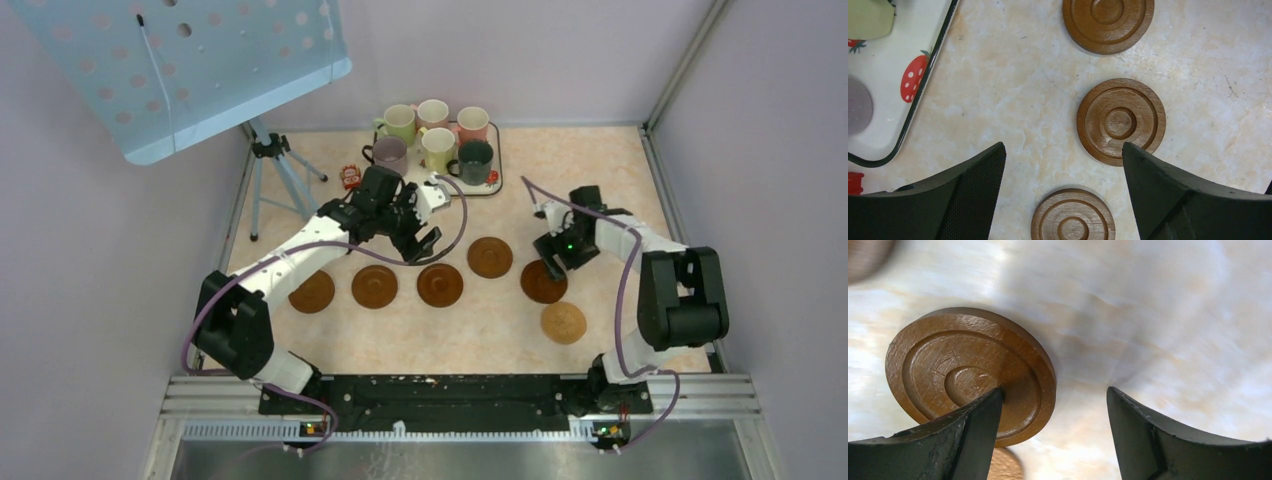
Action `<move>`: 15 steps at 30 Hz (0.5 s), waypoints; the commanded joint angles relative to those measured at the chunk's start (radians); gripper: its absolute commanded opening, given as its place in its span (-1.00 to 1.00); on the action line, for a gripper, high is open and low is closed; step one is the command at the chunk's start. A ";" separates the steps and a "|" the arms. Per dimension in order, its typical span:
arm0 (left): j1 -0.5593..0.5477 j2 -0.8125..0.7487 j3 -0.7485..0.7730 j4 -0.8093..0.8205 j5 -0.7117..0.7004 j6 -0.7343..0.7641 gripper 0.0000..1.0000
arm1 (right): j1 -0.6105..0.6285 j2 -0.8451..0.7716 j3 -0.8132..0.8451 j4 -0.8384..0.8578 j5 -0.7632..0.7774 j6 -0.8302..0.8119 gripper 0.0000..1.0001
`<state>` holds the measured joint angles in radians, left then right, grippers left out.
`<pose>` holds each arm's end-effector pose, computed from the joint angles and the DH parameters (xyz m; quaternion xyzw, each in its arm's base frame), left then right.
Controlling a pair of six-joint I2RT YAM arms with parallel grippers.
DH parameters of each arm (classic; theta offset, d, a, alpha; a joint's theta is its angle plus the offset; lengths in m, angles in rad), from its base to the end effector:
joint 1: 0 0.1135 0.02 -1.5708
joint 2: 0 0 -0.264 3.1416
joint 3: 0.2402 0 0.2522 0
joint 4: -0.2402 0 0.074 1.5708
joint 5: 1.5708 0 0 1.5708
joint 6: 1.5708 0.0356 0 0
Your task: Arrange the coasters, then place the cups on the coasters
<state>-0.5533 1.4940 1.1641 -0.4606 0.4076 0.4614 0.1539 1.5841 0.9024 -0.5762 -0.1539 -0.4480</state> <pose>0.2699 -0.1833 0.2783 0.5073 0.7542 -0.2041 0.3635 0.2809 0.0491 0.1658 -0.3034 0.9371 0.0523 0.1648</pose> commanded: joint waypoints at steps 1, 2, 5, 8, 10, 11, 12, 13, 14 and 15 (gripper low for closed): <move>0.016 -0.015 0.007 0.055 0.008 0.021 0.83 | -0.145 0.033 0.032 -0.044 0.096 -0.134 0.49; 0.015 -0.011 0.008 0.056 0.014 0.022 0.82 | -0.173 0.040 0.044 -0.054 0.092 -0.152 0.48; 0.017 0.013 0.013 0.062 0.044 0.024 0.81 | -0.198 0.057 0.079 -0.078 0.076 -0.180 0.47; 0.013 0.058 0.037 0.065 0.127 0.028 0.78 | -0.200 0.067 0.114 -0.116 0.039 -0.182 0.45; 0.004 0.101 0.068 0.075 0.143 -0.010 0.76 | -0.203 0.067 0.127 -0.141 -0.001 -0.187 0.43; -0.004 0.129 0.092 0.077 0.141 -0.029 0.75 | -0.204 0.068 0.131 -0.147 -0.012 -0.186 0.41; -0.014 0.161 0.115 0.077 0.141 -0.043 0.73 | -0.205 0.069 0.134 -0.154 -0.023 -0.184 0.38; -0.025 0.191 0.142 0.078 0.139 -0.051 0.71 | -0.208 0.071 0.137 -0.161 -0.037 -0.185 0.36; -0.039 0.221 0.168 0.077 0.132 -0.058 0.70 | -0.211 0.074 0.139 -0.164 -0.049 -0.182 0.33; -0.054 0.255 0.192 0.078 0.126 -0.064 0.69 | -0.216 0.078 0.142 -0.166 -0.059 -0.178 0.30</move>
<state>-0.5610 1.6608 1.2507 -0.4248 0.5011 0.4423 -0.0467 1.6512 0.9958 -0.7036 -0.1478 -0.6106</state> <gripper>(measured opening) 0.854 0.674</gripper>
